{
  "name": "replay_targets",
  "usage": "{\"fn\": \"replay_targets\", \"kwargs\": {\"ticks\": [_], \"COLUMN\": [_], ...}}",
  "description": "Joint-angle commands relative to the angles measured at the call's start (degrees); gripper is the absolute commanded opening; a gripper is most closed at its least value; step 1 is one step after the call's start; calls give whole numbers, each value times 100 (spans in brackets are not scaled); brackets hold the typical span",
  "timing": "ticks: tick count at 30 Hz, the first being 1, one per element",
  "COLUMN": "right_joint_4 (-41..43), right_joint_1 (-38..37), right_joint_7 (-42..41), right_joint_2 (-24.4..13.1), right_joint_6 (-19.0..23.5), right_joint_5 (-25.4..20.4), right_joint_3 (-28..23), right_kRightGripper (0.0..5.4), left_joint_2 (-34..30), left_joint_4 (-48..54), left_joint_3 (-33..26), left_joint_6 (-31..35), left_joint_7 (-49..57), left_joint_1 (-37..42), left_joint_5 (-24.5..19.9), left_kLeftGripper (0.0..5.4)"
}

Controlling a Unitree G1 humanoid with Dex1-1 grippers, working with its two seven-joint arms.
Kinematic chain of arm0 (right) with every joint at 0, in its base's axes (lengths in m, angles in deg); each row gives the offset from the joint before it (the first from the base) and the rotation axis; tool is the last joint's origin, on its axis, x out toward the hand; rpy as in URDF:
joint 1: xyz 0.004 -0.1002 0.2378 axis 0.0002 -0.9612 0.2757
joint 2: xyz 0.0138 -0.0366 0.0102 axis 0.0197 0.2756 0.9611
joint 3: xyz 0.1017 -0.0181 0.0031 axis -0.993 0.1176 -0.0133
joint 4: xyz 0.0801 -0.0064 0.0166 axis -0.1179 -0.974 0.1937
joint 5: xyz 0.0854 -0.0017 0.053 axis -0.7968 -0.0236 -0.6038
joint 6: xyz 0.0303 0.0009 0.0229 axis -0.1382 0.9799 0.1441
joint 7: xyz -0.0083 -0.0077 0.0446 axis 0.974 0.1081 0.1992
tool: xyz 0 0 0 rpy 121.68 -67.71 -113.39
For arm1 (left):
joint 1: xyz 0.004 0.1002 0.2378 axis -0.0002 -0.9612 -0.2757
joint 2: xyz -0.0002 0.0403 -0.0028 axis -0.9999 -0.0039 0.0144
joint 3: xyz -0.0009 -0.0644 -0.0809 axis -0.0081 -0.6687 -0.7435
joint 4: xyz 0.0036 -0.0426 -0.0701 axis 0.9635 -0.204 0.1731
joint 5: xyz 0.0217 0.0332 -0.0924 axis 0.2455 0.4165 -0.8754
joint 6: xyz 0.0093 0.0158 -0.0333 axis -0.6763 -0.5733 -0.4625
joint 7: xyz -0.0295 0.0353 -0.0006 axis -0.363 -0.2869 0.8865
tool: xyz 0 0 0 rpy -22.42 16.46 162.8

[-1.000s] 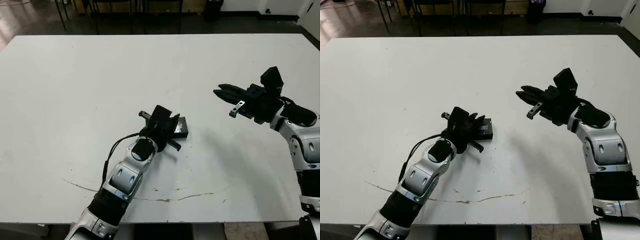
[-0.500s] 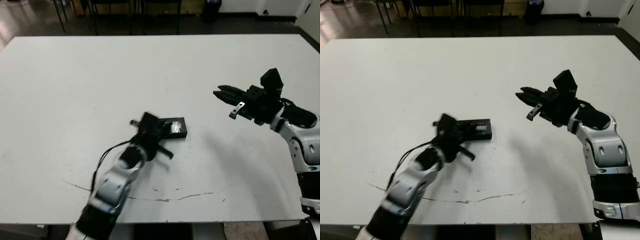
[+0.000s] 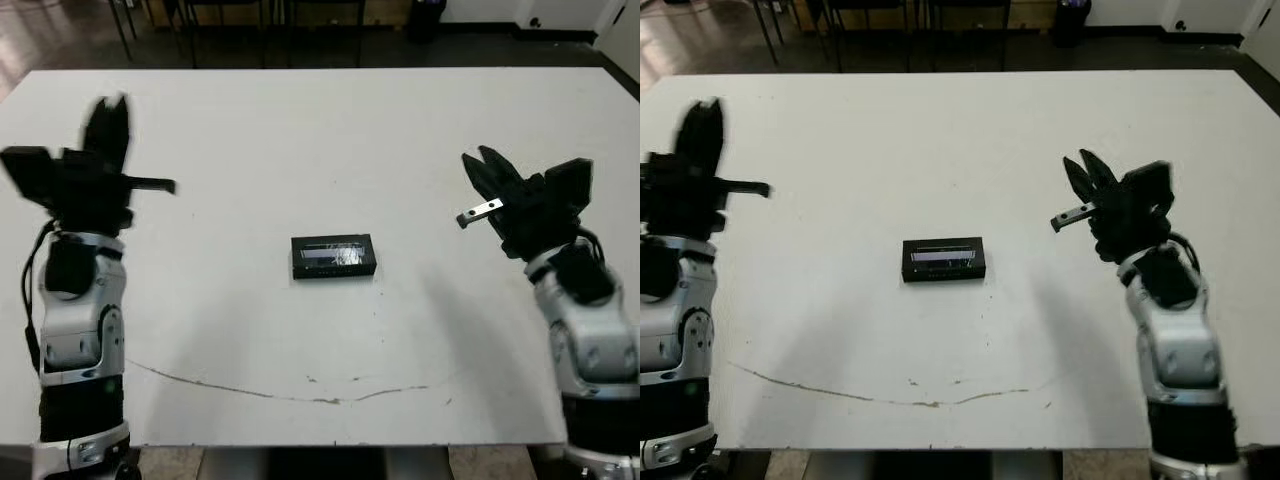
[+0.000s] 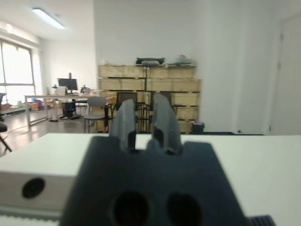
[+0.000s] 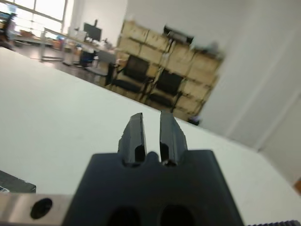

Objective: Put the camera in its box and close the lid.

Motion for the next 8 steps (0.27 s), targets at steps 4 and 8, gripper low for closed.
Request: {"fn": "replay_targets", "kwargs": {"ticks": [4, 8], "right_joint_4": [-164, -93], "right_joint_1": [-202, -128], "right_joint_7": [-85, -147], "right_joint_2": [298, 269], "right_joint_6": [243, 530], "right_joint_5": [-415, -591], "right_joint_3": [-70, -181], "right_kRightGripper": [0, 0], "left_joint_2": [228, 312], "left_joint_4": [-598, -568], "left_joint_3": [249, 360], "left_joint_6": [-657, -650], "left_joint_7": [123, 132], "left_joint_1": [-484, -516], "left_joint_5": [207, 153], "left_kLeftGripper": [2, 2]}}
